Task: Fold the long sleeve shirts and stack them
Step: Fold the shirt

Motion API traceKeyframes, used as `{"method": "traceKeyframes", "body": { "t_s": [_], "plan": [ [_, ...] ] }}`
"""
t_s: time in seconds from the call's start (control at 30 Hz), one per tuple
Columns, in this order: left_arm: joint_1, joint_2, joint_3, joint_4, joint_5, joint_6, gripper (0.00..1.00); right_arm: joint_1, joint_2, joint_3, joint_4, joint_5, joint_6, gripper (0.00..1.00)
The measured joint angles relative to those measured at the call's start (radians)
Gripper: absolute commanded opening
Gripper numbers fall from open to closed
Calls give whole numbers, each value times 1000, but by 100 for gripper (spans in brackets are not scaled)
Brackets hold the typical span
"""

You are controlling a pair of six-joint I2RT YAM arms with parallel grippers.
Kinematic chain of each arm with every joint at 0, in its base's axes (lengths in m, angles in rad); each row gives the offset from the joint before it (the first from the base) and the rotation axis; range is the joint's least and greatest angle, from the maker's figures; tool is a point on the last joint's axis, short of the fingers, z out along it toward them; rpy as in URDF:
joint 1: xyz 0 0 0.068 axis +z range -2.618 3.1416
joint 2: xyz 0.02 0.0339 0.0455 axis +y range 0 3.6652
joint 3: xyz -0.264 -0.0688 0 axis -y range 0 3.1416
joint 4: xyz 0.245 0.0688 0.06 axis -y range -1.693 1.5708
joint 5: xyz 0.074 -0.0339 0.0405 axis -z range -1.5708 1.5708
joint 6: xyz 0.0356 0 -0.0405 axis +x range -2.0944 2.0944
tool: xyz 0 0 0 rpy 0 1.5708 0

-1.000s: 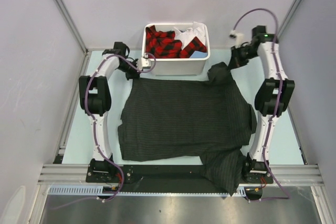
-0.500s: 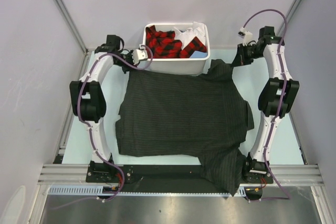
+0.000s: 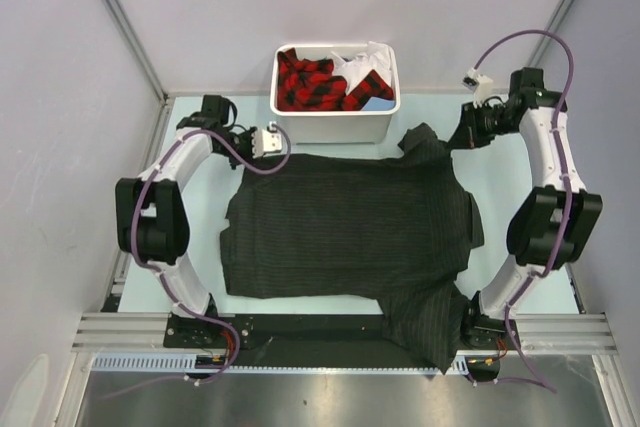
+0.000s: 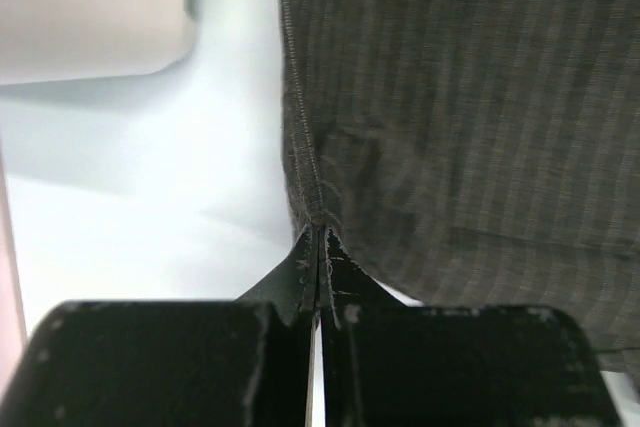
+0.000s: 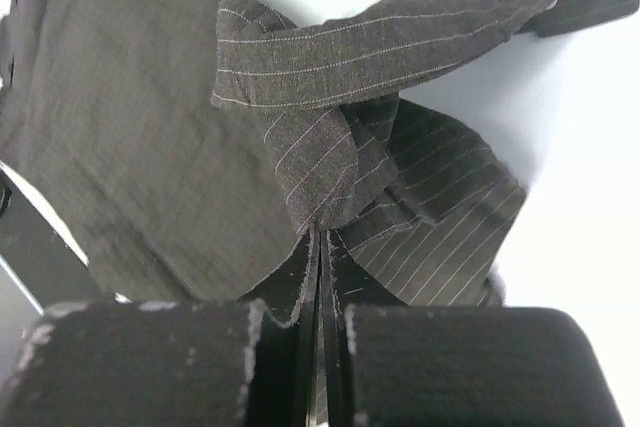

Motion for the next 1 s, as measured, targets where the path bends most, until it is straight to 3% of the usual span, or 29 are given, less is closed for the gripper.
{"method": "traceKeyframes", "body": {
  "t_s": [0.2,0.4,0.6,0.63,0.77,0.8,1.0],
  "plan": [
    [-34,-87,-109,20,-18,16,0,-14,-134,-175,-15,0,-48,0],
    [-63,-129,-149,27,-34,6,0,-43,-142,-216,-9,0,-63,0],
    [-68,-6,-45,144,-143,-174,0,-45,-83,-176,131,6,32,0],
    [-68,25,-22,179,-164,-207,3,-41,-49,-143,158,9,56,0],
    [-55,150,86,279,-277,-366,38,-19,101,13,244,24,133,0],
    [-46,161,97,285,-273,-390,41,-12,124,35,256,29,142,0],
    [101,163,146,186,-128,-534,40,48,201,115,259,61,154,0]
  ]
}}
